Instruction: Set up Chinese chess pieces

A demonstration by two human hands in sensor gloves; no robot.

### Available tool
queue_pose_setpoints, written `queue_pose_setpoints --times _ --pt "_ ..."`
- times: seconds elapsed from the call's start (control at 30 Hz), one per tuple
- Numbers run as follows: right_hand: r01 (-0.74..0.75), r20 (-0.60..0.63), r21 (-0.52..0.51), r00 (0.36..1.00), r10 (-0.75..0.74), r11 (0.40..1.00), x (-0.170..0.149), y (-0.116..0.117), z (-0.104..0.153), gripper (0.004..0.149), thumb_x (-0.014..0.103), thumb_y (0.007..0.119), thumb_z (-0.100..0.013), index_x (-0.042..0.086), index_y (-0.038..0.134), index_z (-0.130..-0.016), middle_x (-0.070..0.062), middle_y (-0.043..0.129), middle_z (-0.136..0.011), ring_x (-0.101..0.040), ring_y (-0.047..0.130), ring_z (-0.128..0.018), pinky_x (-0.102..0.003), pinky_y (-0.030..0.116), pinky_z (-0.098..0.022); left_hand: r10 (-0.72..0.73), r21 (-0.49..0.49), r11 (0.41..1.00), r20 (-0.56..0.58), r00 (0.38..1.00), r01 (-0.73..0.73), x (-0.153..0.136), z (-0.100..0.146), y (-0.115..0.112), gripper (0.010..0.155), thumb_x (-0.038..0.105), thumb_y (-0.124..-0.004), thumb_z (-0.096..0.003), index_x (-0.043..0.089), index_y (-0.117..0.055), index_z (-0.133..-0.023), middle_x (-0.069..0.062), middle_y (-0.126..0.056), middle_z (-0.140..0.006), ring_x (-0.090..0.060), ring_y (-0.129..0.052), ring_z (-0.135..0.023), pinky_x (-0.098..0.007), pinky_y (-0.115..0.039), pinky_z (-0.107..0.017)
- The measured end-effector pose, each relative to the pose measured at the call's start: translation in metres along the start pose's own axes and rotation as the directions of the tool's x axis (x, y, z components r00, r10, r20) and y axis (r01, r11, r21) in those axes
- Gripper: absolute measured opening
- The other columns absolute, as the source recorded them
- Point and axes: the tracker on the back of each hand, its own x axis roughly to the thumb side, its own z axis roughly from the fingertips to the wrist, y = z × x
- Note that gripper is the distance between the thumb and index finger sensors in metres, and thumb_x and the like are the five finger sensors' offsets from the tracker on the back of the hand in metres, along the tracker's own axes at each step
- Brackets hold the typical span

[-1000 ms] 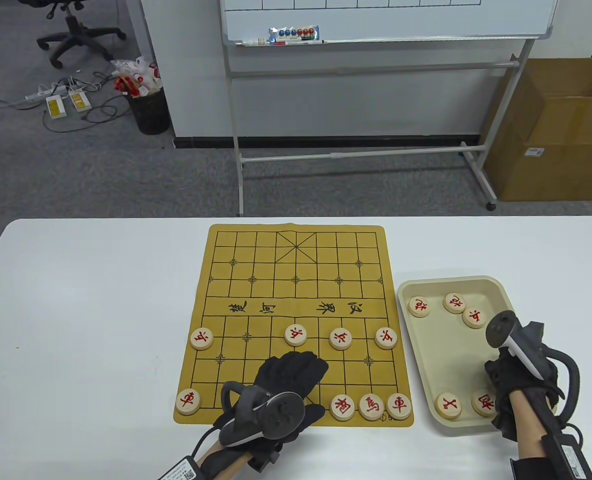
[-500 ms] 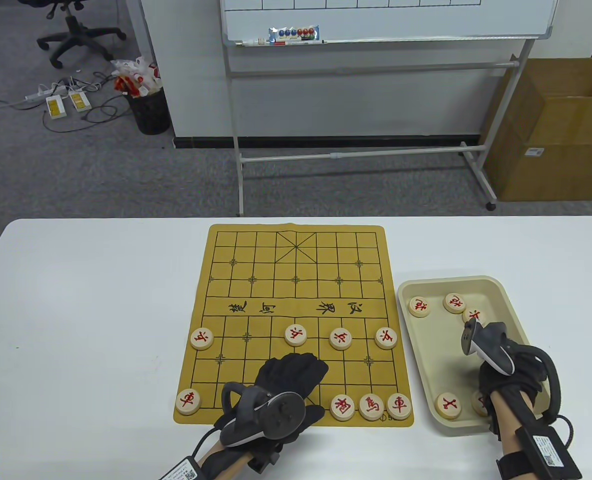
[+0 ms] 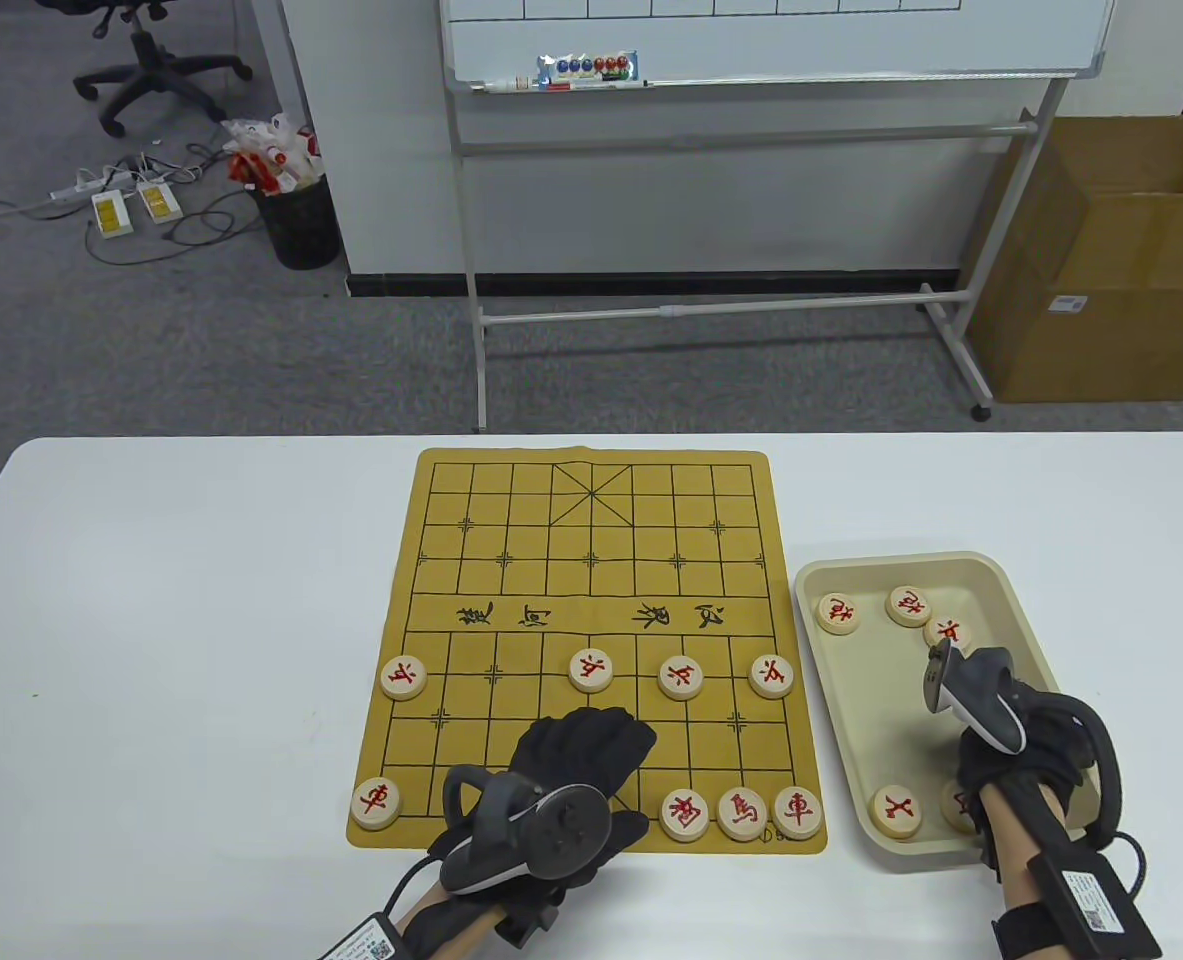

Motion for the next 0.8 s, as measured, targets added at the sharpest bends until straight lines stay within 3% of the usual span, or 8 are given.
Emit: queue_pose_setpoints --times 0.17,0.43,0.8 --pt "0.023 0.0 0.001 1.0 -0.023 1.0 -0.0019 0.0006 -0.0005 0.068 0.047 0.081 -0.048 0.018 0.066 -0.107 -0.014 0.085 -0.099 -0.031 0.094 -0.079 -0.049 0.075 -0.062 -0.003 -0.002 1.0 0.0 1.0 0.003 0.0003 -0.0001 -0.0005 0.079 0.057 -0.076 -0.0356 0.029 -0.054 -0.106 -0.001 -0.062 -0.114 -0.028 -0.068 -0.106 -0.059 -0.061 -0.076" --pt "0.023 0.048 0.031 0.999 -0.024 0.999 0.0 0.0002 0.0002 0.068 0.04 0.087 -0.046 0.02 0.066 -0.108 -0.015 0.08 -0.104 -0.033 0.091 -0.084 -0.049 0.074 -0.065 -0.004 -0.003 1.0 0.001 1.0 0.004 0.0009 -0.0002 -0.0009 0.079 0.056 -0.076 -0.0357 0.029 -0.054 -0.106 -0.001 -0.062 -0.114 -0.028 -0.069 -0.106 -0.059 -0.06 -0.076" --pt "0.041 0.073 0.022 0.996 -0.042 0.999 0.001 0.0031 -0.0025 0.067 0.039 0.087 -0.046 0.021 0.066 -0.107 -0.014 0.08 -0.104 -0.029 0.092 -0.08 -0.048 0.076 -0.063 -0.003 -0.003 1.0 0.001 1.0 0.003 0.0013 -0.0002 -0.0015 0.079 0.056 -0.076 -0.0359 0.029 -0.054 -0.107 -0.001 -0.062 -0.114 -0.028 -0.069 -0.106 -0.059 -0.06 -0.076"
